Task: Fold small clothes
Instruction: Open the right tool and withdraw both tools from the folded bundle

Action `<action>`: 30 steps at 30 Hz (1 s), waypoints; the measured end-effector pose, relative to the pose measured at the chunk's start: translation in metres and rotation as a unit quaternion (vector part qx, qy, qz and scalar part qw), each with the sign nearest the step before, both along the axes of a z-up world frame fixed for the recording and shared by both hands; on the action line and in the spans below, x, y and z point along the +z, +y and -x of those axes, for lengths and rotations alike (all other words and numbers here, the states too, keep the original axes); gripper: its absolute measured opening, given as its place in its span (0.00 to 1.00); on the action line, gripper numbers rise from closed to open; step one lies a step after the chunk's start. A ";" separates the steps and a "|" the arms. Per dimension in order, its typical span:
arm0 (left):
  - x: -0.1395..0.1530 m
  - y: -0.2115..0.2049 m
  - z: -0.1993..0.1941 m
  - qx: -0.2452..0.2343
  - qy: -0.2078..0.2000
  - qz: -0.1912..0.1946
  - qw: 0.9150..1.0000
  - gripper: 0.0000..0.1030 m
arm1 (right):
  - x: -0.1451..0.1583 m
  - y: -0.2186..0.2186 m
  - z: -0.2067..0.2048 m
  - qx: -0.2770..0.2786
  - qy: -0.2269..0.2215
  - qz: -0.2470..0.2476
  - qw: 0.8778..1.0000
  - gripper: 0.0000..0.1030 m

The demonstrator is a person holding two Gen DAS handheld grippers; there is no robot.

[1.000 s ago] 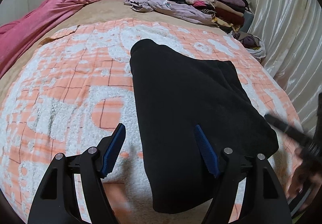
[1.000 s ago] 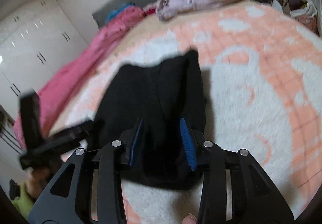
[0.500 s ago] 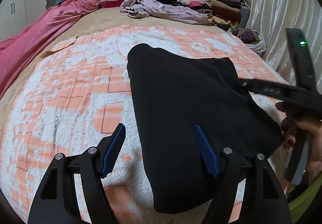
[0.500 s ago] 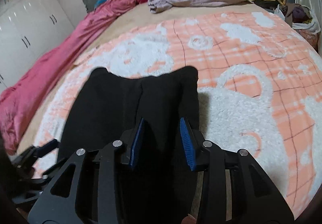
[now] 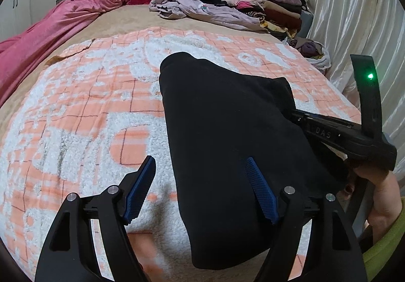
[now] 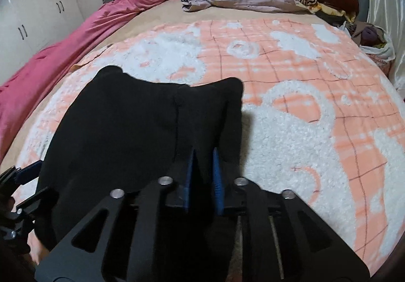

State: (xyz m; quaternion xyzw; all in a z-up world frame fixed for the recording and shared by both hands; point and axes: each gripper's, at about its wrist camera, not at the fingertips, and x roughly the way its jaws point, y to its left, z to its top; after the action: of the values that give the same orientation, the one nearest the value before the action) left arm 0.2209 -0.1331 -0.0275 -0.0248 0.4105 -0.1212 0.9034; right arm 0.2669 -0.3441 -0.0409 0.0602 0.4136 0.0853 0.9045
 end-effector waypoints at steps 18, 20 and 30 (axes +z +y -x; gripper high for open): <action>0.036 0.011 0.048 0.008 -0.042 -0.003 0.999 0.96 | 0.089 -0.019 0.127 -0.041 -0.184 -0.033 0.982 0.91; 0.041 0.013 0.062 0.010 -0.055 -0.011 0.998 0.96 | 0.088 -0.016 0.142 -0.042 -0.190 -0.022 0.981 0.91; 0.040 0.018 0.113 0.005 -0.069 -0.021 0.997 0.96 | 0.067 0.004 0.192 -0.023 -0.168 -0.006 0.986 0.91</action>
State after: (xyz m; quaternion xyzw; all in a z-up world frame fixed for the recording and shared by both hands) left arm 0.1081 -0.1150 0.0130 0.0002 0.3490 -0.1095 0.9307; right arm 0.0751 -0.3397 0.0258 0.0602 0.2540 0.0755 0.9624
